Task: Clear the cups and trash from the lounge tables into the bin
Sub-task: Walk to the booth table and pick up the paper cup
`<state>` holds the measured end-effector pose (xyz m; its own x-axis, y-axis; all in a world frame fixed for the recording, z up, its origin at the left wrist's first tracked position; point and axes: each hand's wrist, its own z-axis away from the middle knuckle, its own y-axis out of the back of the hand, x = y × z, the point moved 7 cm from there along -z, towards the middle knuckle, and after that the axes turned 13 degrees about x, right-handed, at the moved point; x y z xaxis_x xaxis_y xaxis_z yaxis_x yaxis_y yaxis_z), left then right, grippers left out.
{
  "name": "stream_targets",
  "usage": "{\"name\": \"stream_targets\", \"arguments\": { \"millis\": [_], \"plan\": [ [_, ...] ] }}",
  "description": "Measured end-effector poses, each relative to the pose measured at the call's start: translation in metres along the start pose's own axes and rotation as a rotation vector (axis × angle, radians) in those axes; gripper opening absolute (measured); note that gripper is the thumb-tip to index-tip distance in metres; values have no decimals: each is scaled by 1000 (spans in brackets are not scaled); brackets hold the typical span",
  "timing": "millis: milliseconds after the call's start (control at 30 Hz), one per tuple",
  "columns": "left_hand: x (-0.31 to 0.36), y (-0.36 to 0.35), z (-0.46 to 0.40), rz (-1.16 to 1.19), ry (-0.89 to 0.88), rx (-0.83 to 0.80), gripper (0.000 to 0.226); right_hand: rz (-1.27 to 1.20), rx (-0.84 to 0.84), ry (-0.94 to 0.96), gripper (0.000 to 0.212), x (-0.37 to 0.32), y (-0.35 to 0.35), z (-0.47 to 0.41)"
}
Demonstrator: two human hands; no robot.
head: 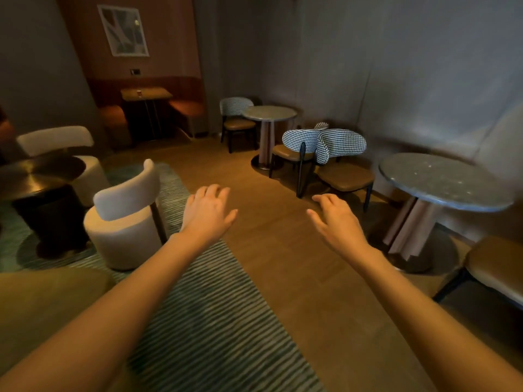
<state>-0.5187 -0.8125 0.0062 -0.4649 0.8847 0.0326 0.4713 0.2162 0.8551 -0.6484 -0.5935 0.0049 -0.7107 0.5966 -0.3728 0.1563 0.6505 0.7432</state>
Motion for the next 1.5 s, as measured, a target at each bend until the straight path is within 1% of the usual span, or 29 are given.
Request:
{"name": "stream_targets", "arguments": {
  "millis": [167,300,567,667,733,867,967,1067,1200,1367,1500],
  "plan": [
    [-4,-63,-94,-5,22,-22,60,-40,-134,52,47,20,-89,-85],
    [-26,-122,-173,-21,14,-27,59,-45,-121,81,47,34,-156,-172],
    [-101,-216,-354,-22,54,0,59,-34,-112,104,49,37,-266,-367],
    [-113,-262,-405,-8,47,-44,59,-32,-122,94,48,42,-312,-421],
    [-127,-298,-431,5,41,-60,59,-19,-157,93,48,49,-352,-451],
    [-166,-370,-496,2,85,-63,67,-13,-214,67,47,71,-442,-513],
    [-190,-421,-561,-16,86,-74,68,-3,-213,72,47,85,-509,-576],
    [-223,-466,-632,-46,95,-113,62,4,-196,37,46,96,-558,-649],
    [-276,-505,-709,-93,158,-102,55,31,-207,72,46,91,-612,-745],
    [-347,-561,-789,-111,217,-82,45,-37,-251,153,46,56,-698,-843],
    [-415,-614,-864,-116,248,-61,44,-26,-288,198,47,25,-793,-912]
  ]
}}
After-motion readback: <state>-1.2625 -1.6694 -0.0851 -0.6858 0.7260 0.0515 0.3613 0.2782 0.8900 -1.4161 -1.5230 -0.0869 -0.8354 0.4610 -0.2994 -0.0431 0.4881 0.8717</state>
